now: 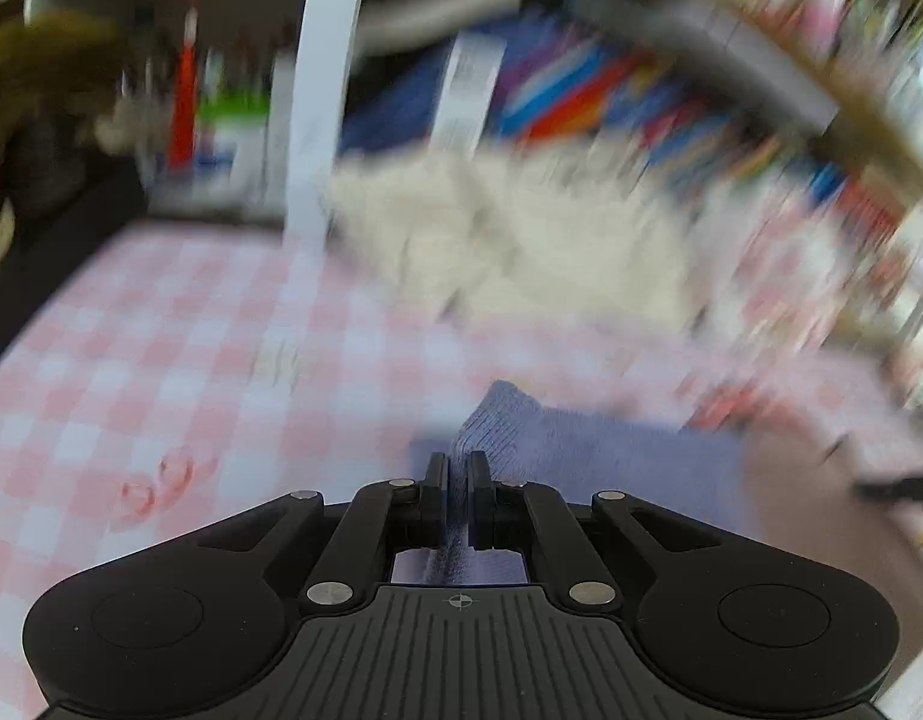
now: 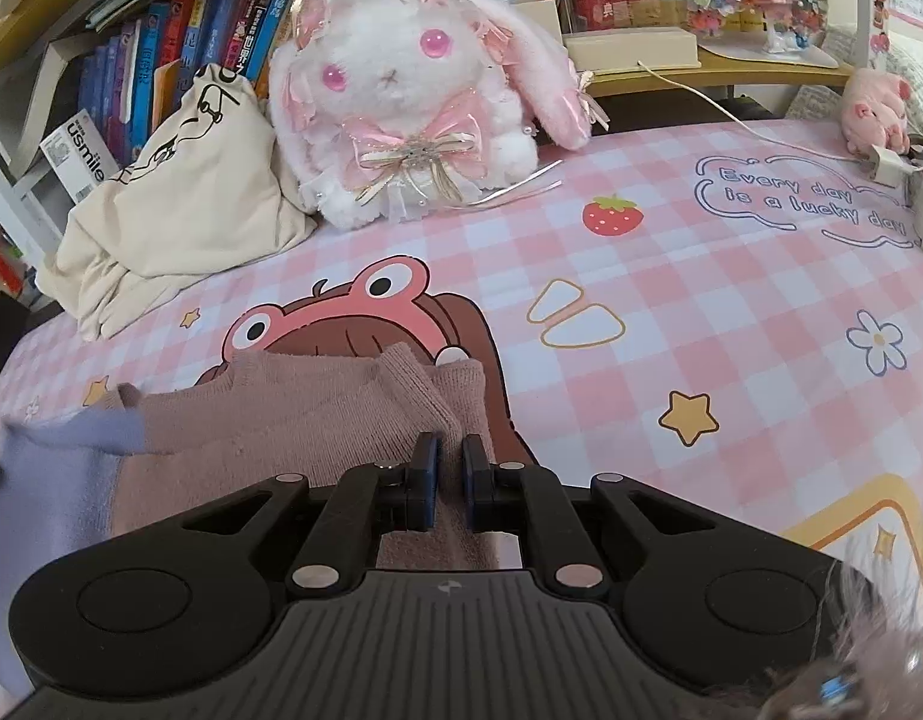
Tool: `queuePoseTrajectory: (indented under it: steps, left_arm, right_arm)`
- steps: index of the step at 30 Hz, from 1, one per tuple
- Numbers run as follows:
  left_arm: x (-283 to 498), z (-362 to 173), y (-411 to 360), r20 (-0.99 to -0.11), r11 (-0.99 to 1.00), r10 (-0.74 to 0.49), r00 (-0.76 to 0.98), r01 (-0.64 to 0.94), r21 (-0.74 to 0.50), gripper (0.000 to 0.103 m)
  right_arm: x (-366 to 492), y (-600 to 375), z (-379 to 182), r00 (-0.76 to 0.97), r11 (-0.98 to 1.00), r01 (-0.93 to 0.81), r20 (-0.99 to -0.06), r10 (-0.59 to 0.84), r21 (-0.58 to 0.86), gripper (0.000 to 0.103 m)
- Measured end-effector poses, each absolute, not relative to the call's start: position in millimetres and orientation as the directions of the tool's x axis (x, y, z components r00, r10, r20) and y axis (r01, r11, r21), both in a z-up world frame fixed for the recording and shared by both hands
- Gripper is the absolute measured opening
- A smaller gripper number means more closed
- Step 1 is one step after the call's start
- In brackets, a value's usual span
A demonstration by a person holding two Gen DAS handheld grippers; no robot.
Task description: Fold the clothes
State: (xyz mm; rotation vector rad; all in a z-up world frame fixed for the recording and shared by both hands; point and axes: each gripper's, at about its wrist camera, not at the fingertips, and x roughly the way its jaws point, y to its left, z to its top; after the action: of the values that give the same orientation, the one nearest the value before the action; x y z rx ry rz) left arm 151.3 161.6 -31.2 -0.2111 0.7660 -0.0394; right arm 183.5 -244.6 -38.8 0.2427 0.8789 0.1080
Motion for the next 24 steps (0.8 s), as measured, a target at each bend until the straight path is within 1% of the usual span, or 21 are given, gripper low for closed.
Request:
queuePoseTrajectory:
  steps: [1,2,5,7,8,9,10,12,14,16,18,19,21,23,24]
  left_arm:
    - [154.8,-36.2,161.6,-0.702,0.981,-0.104,0.704,-0.044,-0.189,0.007]
    - [154.6,-36.3,159.7,-0.7,0.984,-0.096,0.707,-0.039,-0.173,0.007]
    - [154.4,-35.3,152.5,-0.7,0.994,-0.064,0.711,-0.019,-0.11,0.015]
    - [151.8,-31.3,150.2,-0.704,0.997,-0.034,0.709,-0.025,-0.073,0.03]
    - [148.2,-27.8,151.0,-0.699,0.997,-0.023,0.715,-0.036,-0.069,0.034]
    - [142.6,-22.6,152.2,-0.684,0.996,-0.016,0.729,-0.045,-0.072,0.041]
    - [136.5,-17.0,153.5,-0.664,0.996,-0.017,0.748,-0.047,-0.079,0.057]
    - [121.9,-5.3,154.8,-0.614,0.996,-0.025,0.789,-0.033,-0.084,0.075]
    - [106.9,5.0,152.9,-0.571,0.997,-0.032,0.82,-0.01,-0.07,0.079]
    - [93.6,11.7,149.0,-0.563,0.998,-0.041,0.826,0.012,-0.056,0.083]
    - [78.7,15.1,144.8,-0.562,0.998,-0.052,0.826,0.03,-0.049,0.086]
    - [70.9,16.0,142.5,-0.563,0.998,-0.057,0.824,0.038,-0.046,0.088]
    - [56.3,15.8,138.0,-0.572,0.998,-0.065,0.817,0.047,-0.047,0.091]
    - [42.7,14.1,134.5,-0.585,0.997,-0.071,0.808,0.051,-0.052,0.093]
    - [35.9,12.3,133.5,-0.59,0.997,-0.074,0.804,0.05,-0.056,0.095]
  right_arm:
    - [183.6,-244.3,-38.7,0.635,0.967,0.007,-0.749,0.192,0.253,0.008]
    - [184.0,-244.2,-38.6,0.633,0.968,0.005,-0.75,0.191,0.252,0.008]
    - [184.6,-244.0,-38.0,0.631,0.968,0.011,-0.752,0.188,0.251,0.008]
    - [184.1,-243.4,-36.7,0.632,0.968,0.016,-0.753,0.183,0.249,0.013]
    - [181.7,-243.2,-34.2,0.64,0.969,0.019,-0.748,0.177,0.246,0.024]
    - [178.2,-243.6,-31.4,0.651,0.968,0.018,-0.738,0.177,0.249,0.041]
    - [173.1,-244.5,-27.3,0.67,0.966,0.014,-0.719,0.182,0.257,0.047]
    - [161.0,-245.4,-18.0,0.704,0.966,-0.008,-0.685,0.19,0.259,0.049]
    - [147.8,-244.7,-9.0,0.712,0.971,-0.024,-0.678,0.183,0.237,0.051]
    - [133.1,-244.5,-2.4,0.713,0.975,-0.027,-0.679,0.174,0.222,0.058]
    - [116.5,-244.1,2.3,0.711,0.975,-0.031,-0.68,0.177,0.221,0.068]
    - [108.0,-243.7,4.0,0.71,0.973,-0.037,-0.68,0.185,0.226,0.071]
    - [90.9,-242.7,7.3,0.707,0.97,-0.048,-0.678,0.201,0.237,0.08]
    - [74.2,-238.6,8.3,0.703,0.97,-0.062,-0.679,0.21,0.236,0.082]
    - [65.9,-235.2,8.3,0.699,0.972,-0.069,-0.684,0.208,0.226,0.085]
